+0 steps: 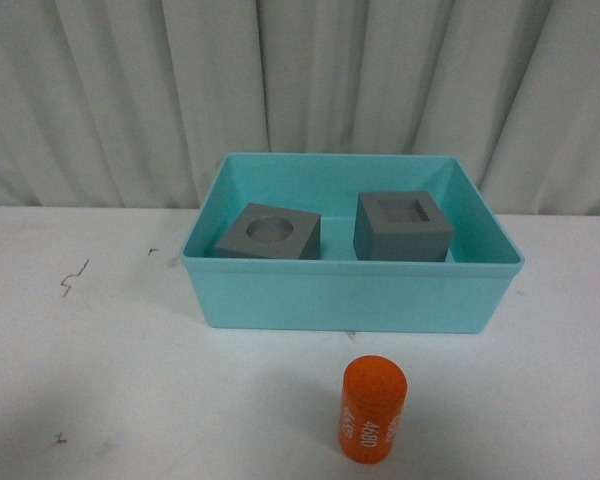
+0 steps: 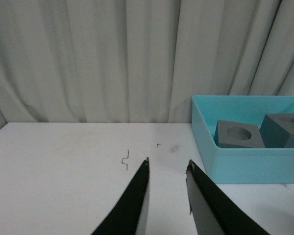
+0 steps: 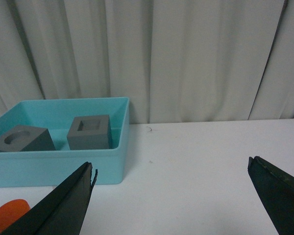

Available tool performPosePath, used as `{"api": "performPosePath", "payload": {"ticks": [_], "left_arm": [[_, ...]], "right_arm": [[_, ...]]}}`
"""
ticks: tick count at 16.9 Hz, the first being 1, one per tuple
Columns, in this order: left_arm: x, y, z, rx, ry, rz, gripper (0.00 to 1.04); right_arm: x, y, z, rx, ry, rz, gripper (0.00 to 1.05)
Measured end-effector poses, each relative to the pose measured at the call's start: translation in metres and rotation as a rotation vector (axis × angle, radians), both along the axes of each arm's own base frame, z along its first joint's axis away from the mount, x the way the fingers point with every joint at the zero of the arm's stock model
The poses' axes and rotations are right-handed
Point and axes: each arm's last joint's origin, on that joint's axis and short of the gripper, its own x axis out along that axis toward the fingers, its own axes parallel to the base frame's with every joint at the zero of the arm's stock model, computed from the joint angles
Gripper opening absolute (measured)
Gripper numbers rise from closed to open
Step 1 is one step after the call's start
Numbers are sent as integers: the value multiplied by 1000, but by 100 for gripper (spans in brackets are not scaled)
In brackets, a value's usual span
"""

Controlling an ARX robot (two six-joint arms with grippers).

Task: Place gray and orange parts in blue box

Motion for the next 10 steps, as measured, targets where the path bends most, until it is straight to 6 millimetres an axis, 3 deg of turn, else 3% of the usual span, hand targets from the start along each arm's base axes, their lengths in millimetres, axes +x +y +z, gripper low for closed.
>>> {"api": "performPosePath", "payload": {"ticks": [5, 6, 10], "left_arm": [[0, 0, 0, 0, 0, 0, 91], [0, 0, 0, 1, 0, 0, 100], [0, 0, 0, 0, 0, 0, 98]], "right_arm": [[0, 0, 0, 0, 0, 0, 98], [0, 0, 0, 0, 0, 0, 98], [0, 0, 0, 0, 0, 0, 98]]}}
